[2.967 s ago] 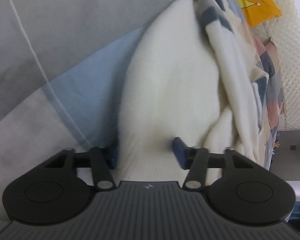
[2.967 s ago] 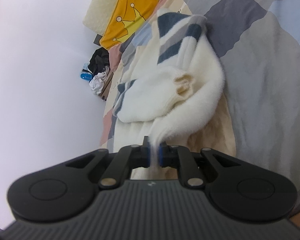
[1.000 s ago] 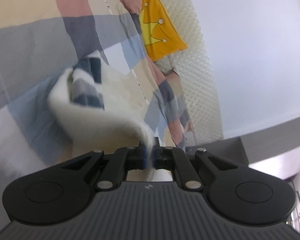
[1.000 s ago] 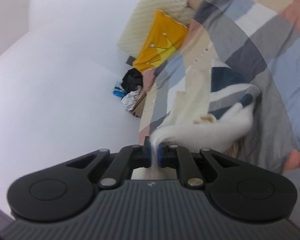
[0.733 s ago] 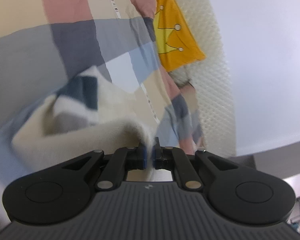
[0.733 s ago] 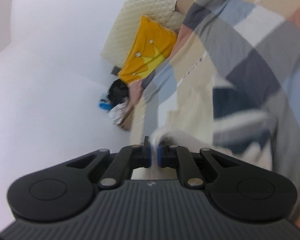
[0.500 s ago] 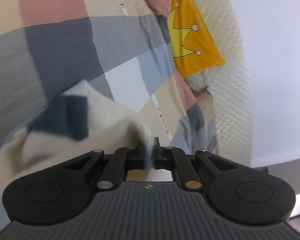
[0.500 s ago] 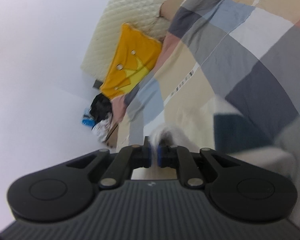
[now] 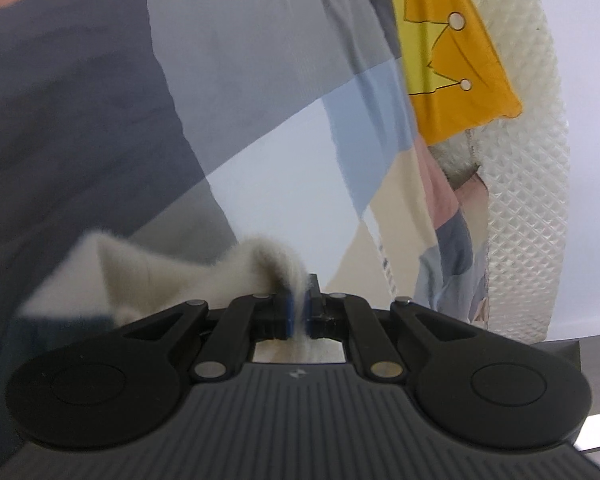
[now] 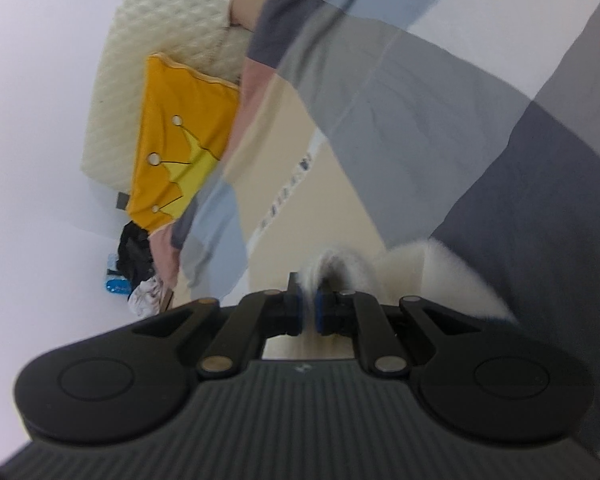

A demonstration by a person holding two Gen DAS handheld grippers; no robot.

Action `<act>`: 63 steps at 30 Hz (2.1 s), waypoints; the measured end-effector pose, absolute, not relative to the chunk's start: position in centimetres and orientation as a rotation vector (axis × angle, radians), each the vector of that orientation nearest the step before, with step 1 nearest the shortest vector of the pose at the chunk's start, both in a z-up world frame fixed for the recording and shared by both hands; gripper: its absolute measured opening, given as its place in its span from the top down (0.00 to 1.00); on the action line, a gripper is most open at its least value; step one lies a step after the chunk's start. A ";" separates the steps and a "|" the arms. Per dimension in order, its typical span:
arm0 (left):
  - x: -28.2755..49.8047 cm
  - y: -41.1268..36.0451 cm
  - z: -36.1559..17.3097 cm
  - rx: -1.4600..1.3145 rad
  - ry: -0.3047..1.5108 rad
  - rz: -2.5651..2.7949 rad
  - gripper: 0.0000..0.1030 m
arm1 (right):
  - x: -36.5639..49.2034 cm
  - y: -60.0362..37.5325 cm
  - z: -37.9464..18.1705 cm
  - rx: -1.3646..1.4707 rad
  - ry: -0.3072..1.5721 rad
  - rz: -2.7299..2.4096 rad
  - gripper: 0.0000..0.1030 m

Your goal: Fold large clothes

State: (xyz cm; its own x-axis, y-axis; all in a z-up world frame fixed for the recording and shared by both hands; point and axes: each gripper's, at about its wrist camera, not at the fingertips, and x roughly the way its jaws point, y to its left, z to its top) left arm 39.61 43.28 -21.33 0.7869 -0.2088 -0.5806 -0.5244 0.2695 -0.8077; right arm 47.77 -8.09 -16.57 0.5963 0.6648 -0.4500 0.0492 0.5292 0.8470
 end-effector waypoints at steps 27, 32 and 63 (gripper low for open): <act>42.4 37.7 -13.6 -0.490 0.792 0.142 0.26 | 45.1 -7.5 -12.9 0.854 0.800 0.638 0.22; 43.8 38.1 -14.5 -0.381 0.805 0.132 0.26 | 46.2 -7.3 -13.1 0.685 0.772 0.570 0.22; 37.6 42.0 -11.9 -0.666 0.521 0.134 0.94 | 44.5 -8.3 -10.4 0.599 0.558 0.689 0.88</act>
State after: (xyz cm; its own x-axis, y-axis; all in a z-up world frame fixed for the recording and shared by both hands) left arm 37.61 41.99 -11.90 0.8642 -0.0451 -0.5011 -0.2808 0.7832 -0.5548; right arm 44.53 -8.27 -10.39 0.6432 0.7164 -0.2702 -0.4131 0.6218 0.6654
